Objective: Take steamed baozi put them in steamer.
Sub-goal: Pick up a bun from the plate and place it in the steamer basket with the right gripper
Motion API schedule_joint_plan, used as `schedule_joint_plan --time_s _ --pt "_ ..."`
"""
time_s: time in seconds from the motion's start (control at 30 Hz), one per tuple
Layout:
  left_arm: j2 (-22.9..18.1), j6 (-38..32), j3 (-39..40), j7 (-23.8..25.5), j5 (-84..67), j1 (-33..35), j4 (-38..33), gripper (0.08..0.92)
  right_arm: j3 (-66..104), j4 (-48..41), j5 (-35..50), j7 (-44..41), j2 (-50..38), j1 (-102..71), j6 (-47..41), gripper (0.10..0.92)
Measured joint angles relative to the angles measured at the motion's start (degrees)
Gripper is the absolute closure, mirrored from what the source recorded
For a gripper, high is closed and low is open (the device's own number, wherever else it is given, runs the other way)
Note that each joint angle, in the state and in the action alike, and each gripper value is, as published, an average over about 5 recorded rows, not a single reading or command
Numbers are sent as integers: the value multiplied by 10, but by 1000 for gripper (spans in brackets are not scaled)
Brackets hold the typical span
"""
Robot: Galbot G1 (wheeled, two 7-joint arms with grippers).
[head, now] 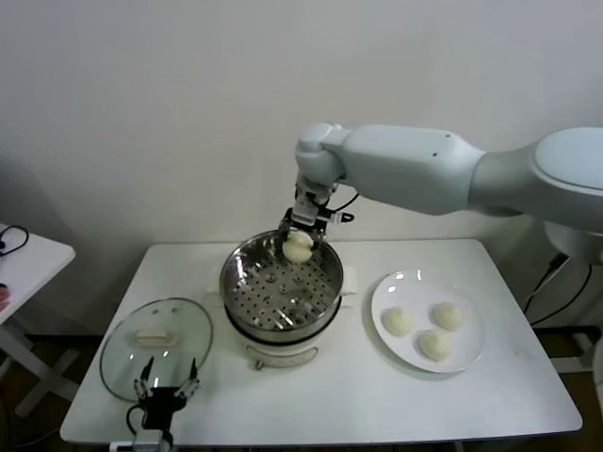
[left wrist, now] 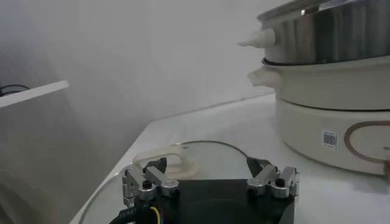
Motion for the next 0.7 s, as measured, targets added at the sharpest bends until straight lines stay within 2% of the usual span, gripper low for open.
schedule_joint_plan --time_s 0.33,0.7 --pt "0 -4 1 -4 5 0 6 177 29 -84 -68 19 42 -64 40 381" --pt "0 -5 1 -5 6 -2 8 177 51 -146 -103 33 70 -100 65 378"
